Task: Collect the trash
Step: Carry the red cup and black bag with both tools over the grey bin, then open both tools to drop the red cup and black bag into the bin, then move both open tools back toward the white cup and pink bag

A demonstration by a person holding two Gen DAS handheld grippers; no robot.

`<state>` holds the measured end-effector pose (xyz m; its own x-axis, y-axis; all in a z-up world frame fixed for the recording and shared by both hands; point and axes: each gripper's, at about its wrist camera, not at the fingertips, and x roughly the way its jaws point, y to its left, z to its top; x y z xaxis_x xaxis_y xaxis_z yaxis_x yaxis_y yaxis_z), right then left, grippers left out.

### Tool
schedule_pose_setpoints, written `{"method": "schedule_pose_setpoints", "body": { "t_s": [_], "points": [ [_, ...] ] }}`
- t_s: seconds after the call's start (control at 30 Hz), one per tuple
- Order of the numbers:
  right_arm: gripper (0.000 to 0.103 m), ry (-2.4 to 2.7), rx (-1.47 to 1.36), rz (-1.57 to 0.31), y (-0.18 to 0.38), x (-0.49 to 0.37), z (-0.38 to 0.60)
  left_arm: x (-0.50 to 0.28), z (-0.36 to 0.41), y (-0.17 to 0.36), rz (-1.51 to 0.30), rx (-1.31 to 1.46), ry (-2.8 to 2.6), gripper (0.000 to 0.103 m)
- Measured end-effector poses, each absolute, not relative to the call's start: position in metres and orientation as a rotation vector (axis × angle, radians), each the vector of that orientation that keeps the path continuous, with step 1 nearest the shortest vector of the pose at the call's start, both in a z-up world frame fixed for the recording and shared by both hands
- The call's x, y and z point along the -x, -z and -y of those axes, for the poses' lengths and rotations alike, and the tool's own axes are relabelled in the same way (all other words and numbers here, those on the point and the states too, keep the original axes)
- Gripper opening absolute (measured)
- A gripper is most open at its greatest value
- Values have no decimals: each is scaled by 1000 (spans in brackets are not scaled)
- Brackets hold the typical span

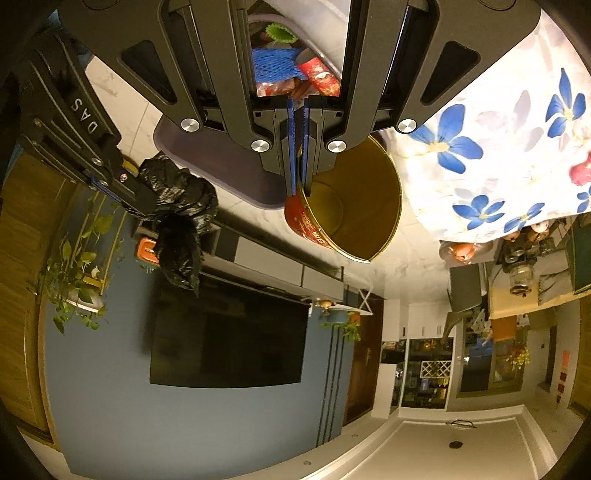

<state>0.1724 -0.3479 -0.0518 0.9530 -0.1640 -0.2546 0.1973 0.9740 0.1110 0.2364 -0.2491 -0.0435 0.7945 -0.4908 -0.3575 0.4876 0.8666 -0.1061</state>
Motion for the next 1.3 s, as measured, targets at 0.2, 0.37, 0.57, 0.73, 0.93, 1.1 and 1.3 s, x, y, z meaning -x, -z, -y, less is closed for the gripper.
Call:
{"method": "schedule_pose_setpoints", "body": {
  "t_s": [0.2, 0.37, 0.57, 0.73, 0.93, 1.1, 1.3],
  "points": [
    [3, 182, -133, -248, 52, -177, 349, -241, 254, 48, -393, 10, 558, 2],
    [8, 180, -127, -245, 51, -180, 350, -242, 258, 52, -404, 9, 604, 2],
    [28, 204, -142, -246, 53, -181, 357, -244, 252, 56, -414, 16, 579, 48],
    [48, 221, -159, -249, 55, -177, 362, -242, 235, 53, -401, 59, 537, 67],
    [67, 216, -169, -246, 57, -170, 357, -231, 205, 45, -386, 89, 436, 87],
    [78, 195, -171, -263, 60, -166, 349, -215, 173, 45, -376, 78, 327, 94],
    [86, 161, -168, -277, 59, -163, 334, -199, 127, 47, -379, 91, 218, 96]
  ]
}}
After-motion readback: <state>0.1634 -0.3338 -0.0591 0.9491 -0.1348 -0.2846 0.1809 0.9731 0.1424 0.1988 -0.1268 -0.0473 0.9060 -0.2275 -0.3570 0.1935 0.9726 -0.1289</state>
